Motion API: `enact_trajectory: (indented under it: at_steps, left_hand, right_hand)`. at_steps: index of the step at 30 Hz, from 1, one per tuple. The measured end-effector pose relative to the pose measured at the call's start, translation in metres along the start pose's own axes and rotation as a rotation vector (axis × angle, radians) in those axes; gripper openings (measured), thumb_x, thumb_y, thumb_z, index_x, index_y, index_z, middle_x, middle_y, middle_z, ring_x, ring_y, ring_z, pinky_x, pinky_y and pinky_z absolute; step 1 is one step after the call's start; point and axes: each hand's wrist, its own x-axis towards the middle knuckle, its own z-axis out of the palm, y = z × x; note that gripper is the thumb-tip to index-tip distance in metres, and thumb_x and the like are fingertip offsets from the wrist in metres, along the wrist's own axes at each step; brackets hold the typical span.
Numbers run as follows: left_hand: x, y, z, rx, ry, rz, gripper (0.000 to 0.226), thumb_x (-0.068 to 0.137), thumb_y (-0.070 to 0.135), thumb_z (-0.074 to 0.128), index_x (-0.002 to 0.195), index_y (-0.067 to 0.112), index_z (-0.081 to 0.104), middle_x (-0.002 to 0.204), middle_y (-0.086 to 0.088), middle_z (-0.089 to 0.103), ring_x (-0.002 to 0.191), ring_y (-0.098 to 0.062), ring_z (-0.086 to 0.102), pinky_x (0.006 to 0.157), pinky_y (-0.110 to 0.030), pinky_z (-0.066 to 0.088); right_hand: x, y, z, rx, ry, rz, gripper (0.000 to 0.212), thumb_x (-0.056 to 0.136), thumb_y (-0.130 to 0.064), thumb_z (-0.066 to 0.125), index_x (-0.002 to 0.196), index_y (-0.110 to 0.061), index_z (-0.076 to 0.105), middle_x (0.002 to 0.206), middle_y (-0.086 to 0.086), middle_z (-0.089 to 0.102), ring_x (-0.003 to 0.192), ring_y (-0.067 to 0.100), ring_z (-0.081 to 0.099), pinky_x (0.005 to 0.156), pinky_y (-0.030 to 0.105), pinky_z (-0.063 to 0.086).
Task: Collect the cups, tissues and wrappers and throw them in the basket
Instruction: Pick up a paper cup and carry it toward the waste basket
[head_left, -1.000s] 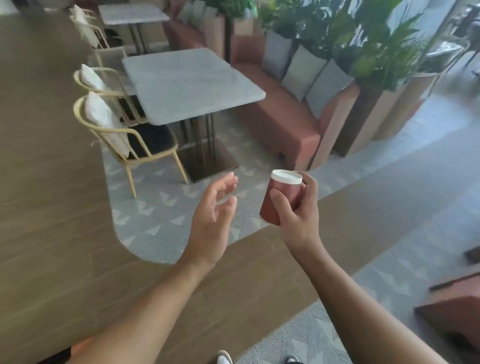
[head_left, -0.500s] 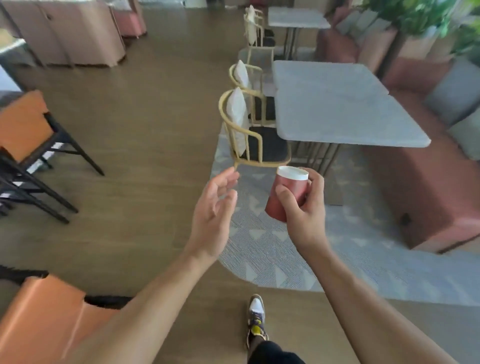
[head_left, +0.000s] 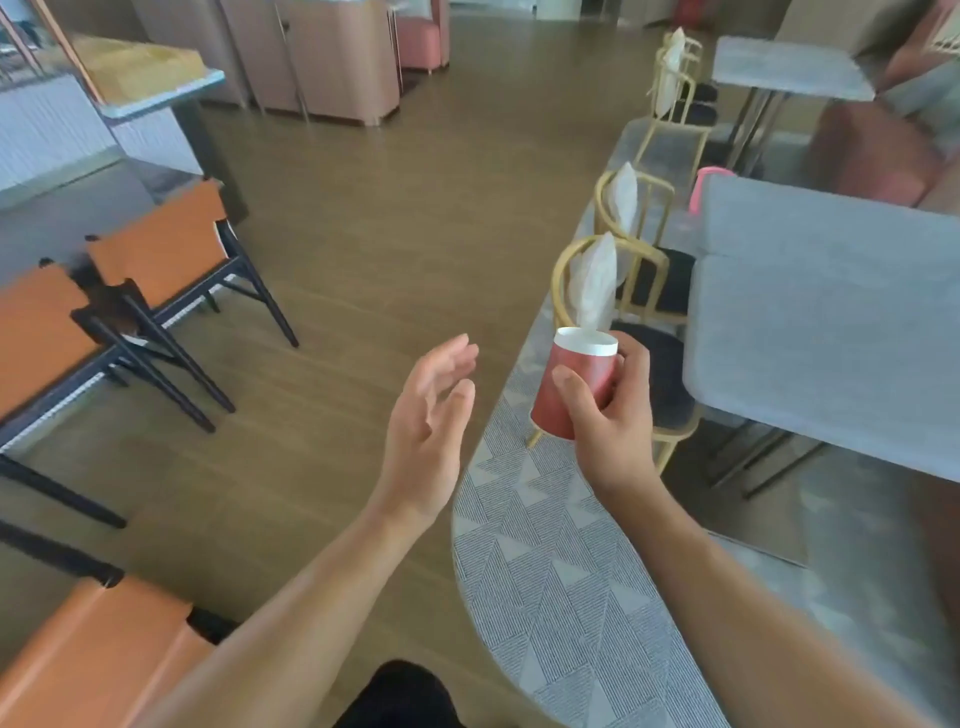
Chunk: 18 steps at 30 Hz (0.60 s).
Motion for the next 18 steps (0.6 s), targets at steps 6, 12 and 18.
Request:
enact_trajectory:
  at_steps: [6,12,18]
  left_hand:
    - [0.116,-0.047,-0.025,-0.003,0.046,0.0,0.056,0.1,0.043,0.052,0.148,0.016,0.052,0.146,0.002,0.061,0.137,-0.009,0.058,0.115,-0.049,0.049]
    - [0.252,-0.086,-0.071,0.004,0.049,0.012,0.052,0.099,0.045,0.051,0.146,0.023,0.052,0.145,0.003,0.061,0.135,-0.007,0.058,0.114,-0.048,0.05]
    - [0.384,-0.113,-0.1,0.012,0.007,0.019,0.053,0.098,0.048,0.051,0.145,0.024,0.052,0.146,0.004,0.061,0.136,-0.008,0.058,0.114,-0.049,0.049]
  right_hand:
    - [0.109,0.03,0.066,0.01,-0.039,-0.002,0.037,0.094,-0.03,0.072,0.121,-0.038,0.048,0.112,-0.005,0.065,0.097,-0.006,0.065,0.083,0.019,0.057]
    - [0.223,0.045,0.146,0.008,0.003,-0.015,0.036,0.092,-0.031,0.071,0.116,-0.044,0.048,0.11,-0.011,0.064,0.093,-0.004,0.065,0.077,0.014,0.053]
    - [0.336,0.051,0.209,0.02,0.069,-0.003,0.048,0.087,-0.035,0.069,0.13,-0.025,0.051,0.112,-0.013,0.061,0.097,-0.004,0.063,0.081,0.017,0.054]
